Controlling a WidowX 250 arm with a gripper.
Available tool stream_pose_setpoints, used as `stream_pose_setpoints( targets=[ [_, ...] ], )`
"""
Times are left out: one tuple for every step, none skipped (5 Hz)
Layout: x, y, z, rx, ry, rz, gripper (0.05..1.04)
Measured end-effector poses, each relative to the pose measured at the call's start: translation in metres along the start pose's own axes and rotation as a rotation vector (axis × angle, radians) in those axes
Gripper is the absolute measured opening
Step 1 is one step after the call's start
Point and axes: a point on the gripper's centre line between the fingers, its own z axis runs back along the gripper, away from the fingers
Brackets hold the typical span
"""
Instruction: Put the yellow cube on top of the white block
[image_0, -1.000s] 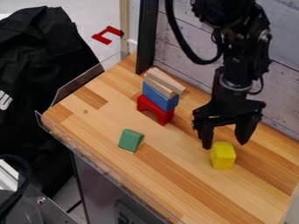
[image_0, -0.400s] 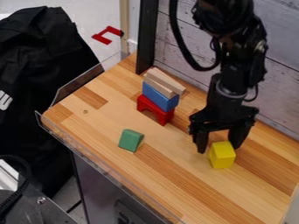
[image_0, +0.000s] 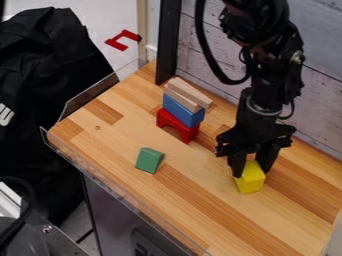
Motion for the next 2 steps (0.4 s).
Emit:
stream_pose_setpoints(
  targets=[
    [0.007,-0.004,0.037,-0.113,-0.027,0.012,0.539],
    [0.015,-0.006,0.079,-0.218,-0.009,-0.002,0.539]
  ],
)
